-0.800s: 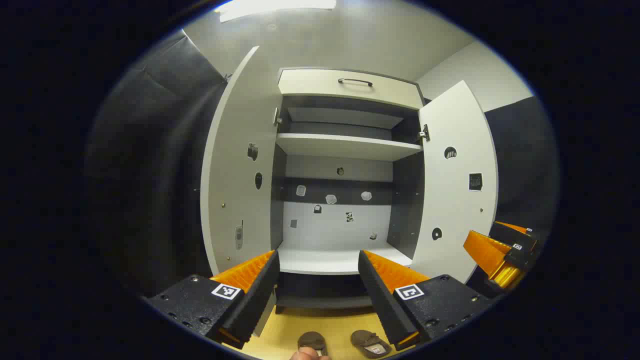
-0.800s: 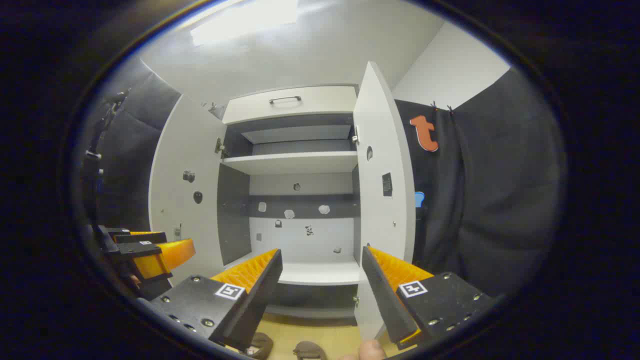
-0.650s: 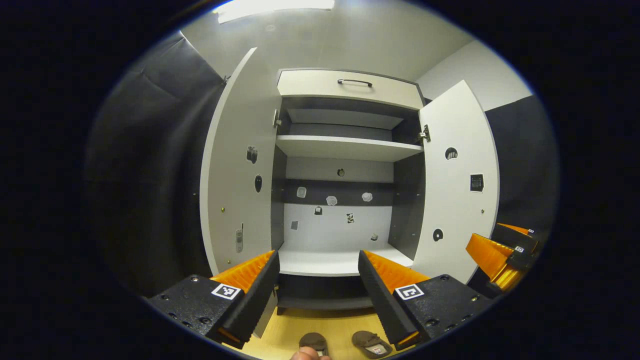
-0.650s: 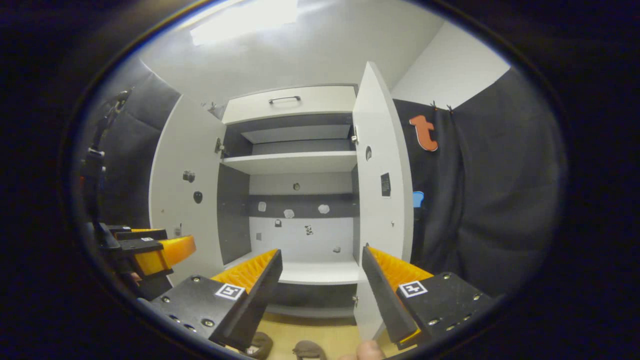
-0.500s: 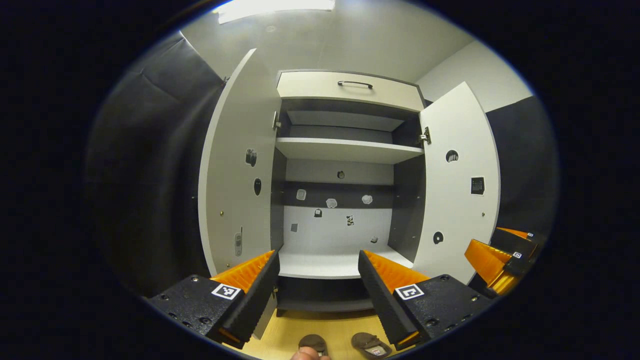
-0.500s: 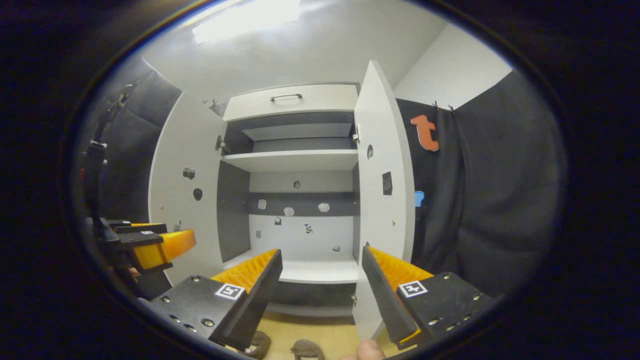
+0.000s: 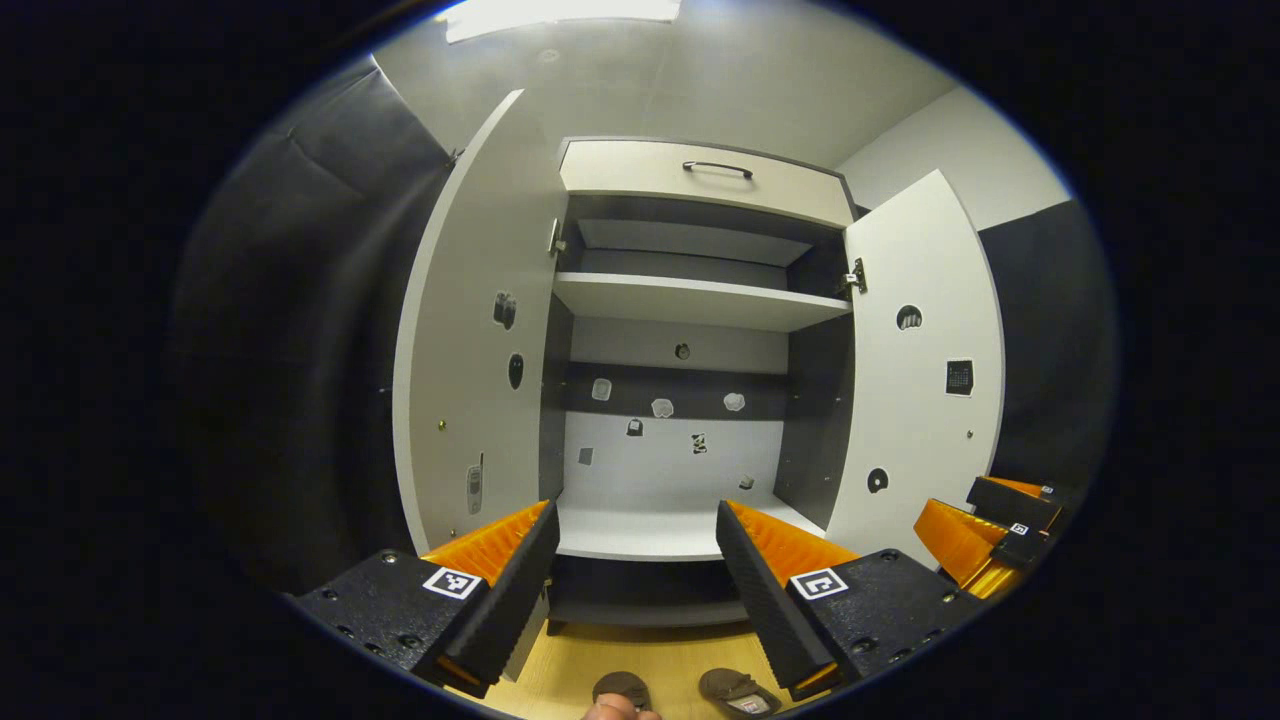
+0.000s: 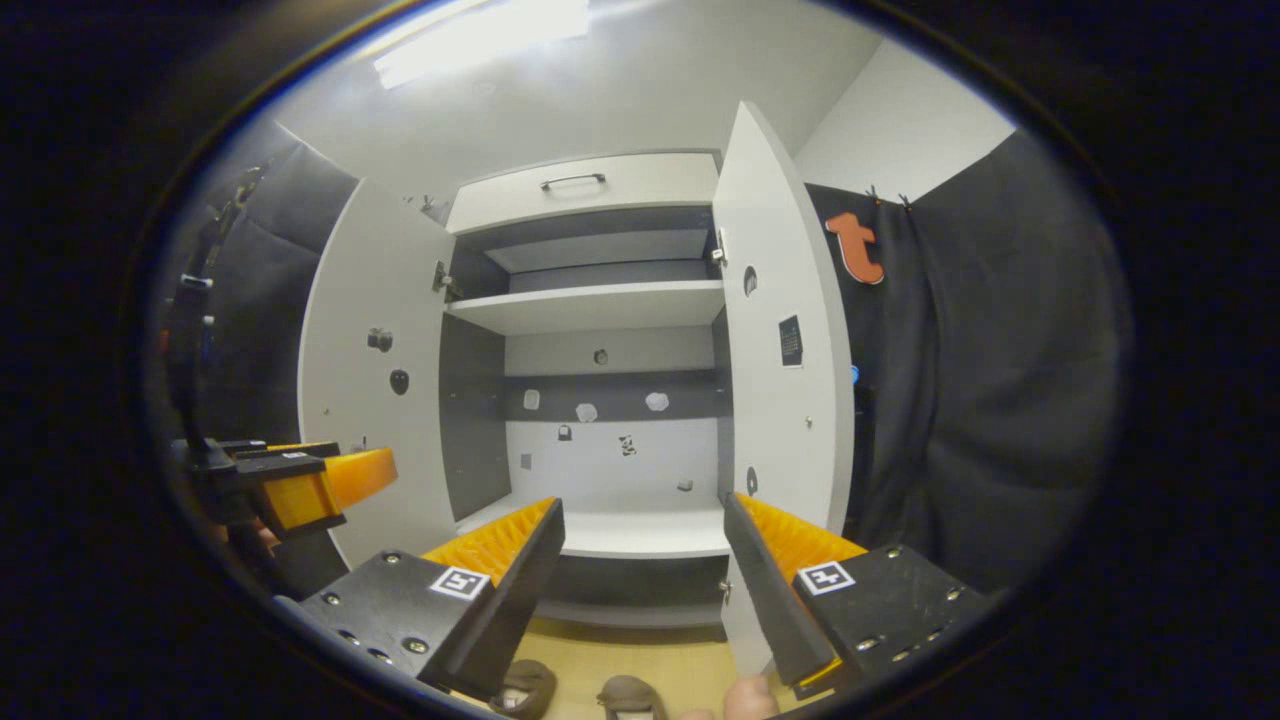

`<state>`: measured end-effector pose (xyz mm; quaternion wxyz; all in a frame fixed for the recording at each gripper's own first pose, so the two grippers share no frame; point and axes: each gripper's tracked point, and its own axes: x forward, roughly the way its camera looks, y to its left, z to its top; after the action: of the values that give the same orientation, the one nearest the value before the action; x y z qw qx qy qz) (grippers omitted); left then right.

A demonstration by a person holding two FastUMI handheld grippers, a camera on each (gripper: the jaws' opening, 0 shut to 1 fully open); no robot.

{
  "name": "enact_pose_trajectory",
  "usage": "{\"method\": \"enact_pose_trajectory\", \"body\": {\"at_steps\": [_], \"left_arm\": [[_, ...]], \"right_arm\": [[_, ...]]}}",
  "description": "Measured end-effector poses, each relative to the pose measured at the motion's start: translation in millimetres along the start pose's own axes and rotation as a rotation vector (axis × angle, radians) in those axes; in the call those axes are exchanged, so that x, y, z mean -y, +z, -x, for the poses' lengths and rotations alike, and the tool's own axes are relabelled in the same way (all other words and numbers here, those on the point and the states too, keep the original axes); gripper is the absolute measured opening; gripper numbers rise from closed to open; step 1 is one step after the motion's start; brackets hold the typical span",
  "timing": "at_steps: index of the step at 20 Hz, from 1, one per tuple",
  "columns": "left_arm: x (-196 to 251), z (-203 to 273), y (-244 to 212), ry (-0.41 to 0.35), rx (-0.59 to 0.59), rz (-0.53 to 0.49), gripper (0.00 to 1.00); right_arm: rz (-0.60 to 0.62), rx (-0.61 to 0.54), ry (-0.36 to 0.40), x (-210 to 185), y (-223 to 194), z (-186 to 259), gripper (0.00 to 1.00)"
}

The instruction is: Grab one shoe with the right hand and put it into the shoe cabinet, grab the other shoe with the left hand and put it into the shoe cabinet; then close the right door with the right hand and the left door with the left hand.

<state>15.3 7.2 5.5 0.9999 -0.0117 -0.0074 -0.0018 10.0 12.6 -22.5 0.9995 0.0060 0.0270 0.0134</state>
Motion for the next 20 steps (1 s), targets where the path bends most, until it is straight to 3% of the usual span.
{"method": "enact_pose_trajectory", "body": {"at_steps": [8,9,20], "left_arm": [[-15,-2,-12,0.013,-0.043,-0.009,0.93],[-19,-2,-10,0.022,-0.038,-0.014,0.96],[-67,2,-2,0.121,-0.026,-0.025,0.96]], "right_arm": [[-0.016,-0.058,-0.001,7,-30,-2,0.96],[-0.010,-0.076,0.002,10,-40,-2,0.94],[-0.028,-0.361,0.039,7,-185,26,0.97]]}}
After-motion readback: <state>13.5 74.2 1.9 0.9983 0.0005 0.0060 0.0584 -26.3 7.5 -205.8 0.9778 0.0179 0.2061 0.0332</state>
